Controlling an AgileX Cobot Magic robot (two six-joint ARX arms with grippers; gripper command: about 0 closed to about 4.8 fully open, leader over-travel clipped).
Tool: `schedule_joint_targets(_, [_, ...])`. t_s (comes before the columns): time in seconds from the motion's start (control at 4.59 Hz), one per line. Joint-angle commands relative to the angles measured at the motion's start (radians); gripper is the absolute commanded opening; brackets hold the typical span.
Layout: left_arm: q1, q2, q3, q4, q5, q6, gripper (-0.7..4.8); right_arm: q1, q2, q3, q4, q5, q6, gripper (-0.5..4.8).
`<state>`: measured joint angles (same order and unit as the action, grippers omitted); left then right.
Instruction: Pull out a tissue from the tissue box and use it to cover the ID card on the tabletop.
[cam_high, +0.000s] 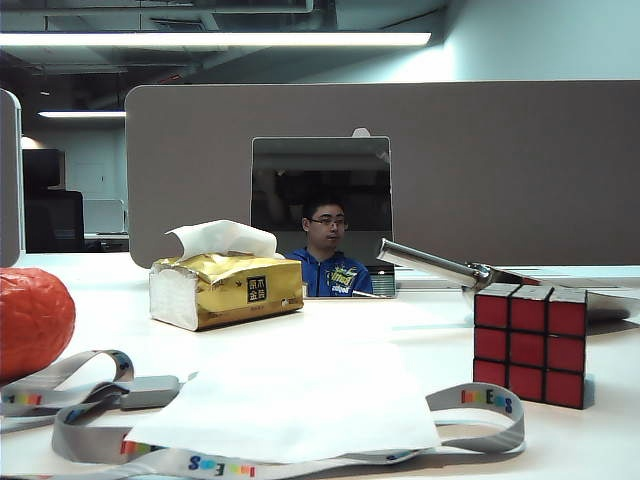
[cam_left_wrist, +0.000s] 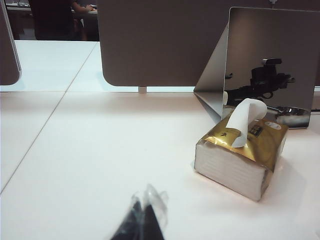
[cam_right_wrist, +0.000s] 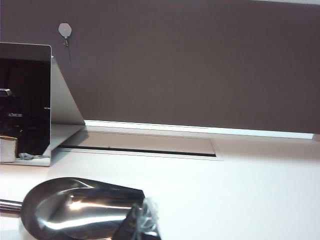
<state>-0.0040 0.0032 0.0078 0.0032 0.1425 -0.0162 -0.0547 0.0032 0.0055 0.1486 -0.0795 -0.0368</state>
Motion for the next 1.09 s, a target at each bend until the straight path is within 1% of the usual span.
schedule_joint_targets(0.22, [0.0,0.001,0.003,0.012,0.003,0.0,-0.06,0.005,-0.001,0.0,0.013,-0.117,0.067,-0.01])
schedule_joint_targets(0.44, [0.0,0.001,0.003,0.012,0.003,0.0,-0.06,0.005,-0.001,0.0,0.013,-0.153,0.058,-0.01])
schedule_joint_targets(0.65, [0.0,0.001,0.003,0.012,-0.001,0.0,-0.06,0.003,-0.001,0.0,0.013,-0.078,0.058,-0.01])
schedule_joint_targets(1.09, [0.0,0.001,0.003,0.013,-0.011,0.0,-0.06,0.003,-0.001,0.0,0.013,-0.073,0.059,-0.01])
